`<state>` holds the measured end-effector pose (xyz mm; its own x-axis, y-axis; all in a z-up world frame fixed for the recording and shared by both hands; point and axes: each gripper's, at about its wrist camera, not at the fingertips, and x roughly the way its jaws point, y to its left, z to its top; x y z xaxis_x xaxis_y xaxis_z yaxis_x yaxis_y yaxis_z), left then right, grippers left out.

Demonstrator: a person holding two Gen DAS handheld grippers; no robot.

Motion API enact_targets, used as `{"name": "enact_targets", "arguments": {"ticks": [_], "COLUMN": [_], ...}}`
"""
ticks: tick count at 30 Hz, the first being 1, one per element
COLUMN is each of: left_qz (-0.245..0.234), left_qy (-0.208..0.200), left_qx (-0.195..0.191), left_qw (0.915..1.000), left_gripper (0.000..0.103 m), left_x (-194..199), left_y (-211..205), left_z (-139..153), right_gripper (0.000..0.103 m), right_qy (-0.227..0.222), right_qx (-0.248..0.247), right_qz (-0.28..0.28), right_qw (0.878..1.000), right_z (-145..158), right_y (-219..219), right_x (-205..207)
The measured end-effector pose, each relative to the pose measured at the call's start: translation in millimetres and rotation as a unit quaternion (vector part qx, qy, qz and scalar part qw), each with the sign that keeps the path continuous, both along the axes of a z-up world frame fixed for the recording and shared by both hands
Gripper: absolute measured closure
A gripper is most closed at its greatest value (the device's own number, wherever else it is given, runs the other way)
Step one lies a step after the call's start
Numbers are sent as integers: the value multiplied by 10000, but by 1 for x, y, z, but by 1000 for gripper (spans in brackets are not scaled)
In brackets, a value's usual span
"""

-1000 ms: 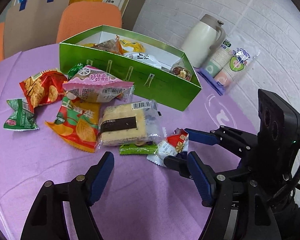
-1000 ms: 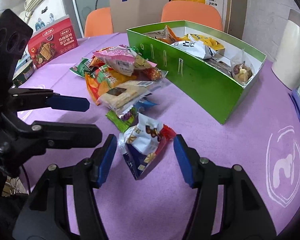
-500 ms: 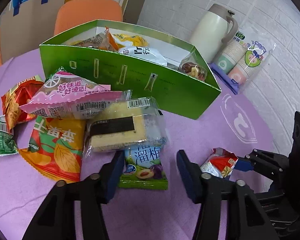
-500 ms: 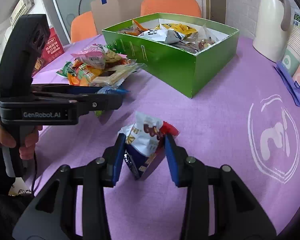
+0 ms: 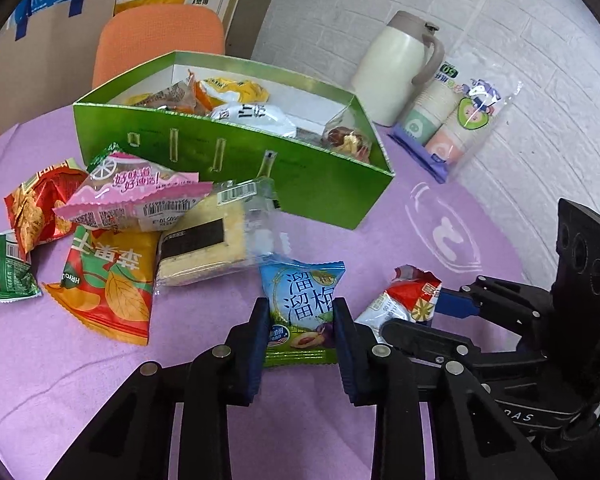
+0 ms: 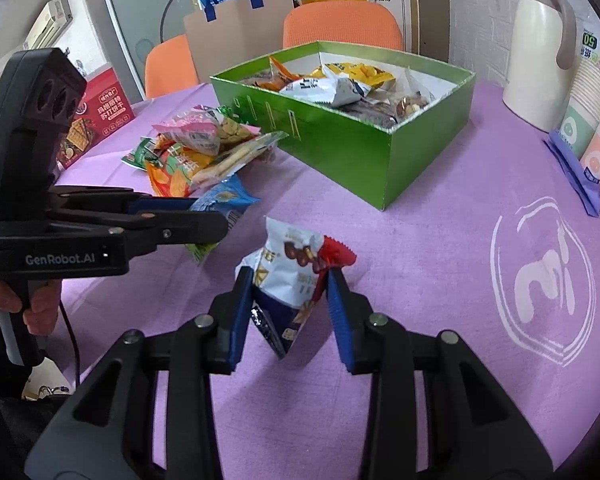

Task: Organize snacks
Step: 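Carry both snacks into the green box and open both tools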

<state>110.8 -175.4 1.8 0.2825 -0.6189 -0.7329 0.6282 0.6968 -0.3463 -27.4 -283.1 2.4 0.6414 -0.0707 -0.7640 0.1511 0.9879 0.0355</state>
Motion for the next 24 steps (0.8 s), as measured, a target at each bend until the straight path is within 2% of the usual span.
{"name": "enact_targets", "arguments": {"ticks": [7,12,17,21,24], "left_qz": [-124,45,252,366,441], "left_qy": [-431,-692,-662,-474,-378], "left_qx": [-529,-635,-597,-602,-558], "left_qw": [9976,9956,9957,9964,9968], "left_gripper": [72,72,72,72,72], "left_x": [-2,19,51,75,88], "left_y": [4,-12,-37,-54,-66], "left_z": [59,91,99,94,86], "right_gripper": [64,64,64,64,64], "right_qy": [-634,-945,-1029,-1015,-1063], "right_qx": [-419,-641,-872,-1022,-944], "right_qz": [32,-202,-436,-667,-861], "right_qw": [9971,9933,9899,9873,9861], "right_z": [53,77,82,78,76], "right_y": [1,-16,-36,-54,-75], "right_x": [1,17,42,61,72]}}
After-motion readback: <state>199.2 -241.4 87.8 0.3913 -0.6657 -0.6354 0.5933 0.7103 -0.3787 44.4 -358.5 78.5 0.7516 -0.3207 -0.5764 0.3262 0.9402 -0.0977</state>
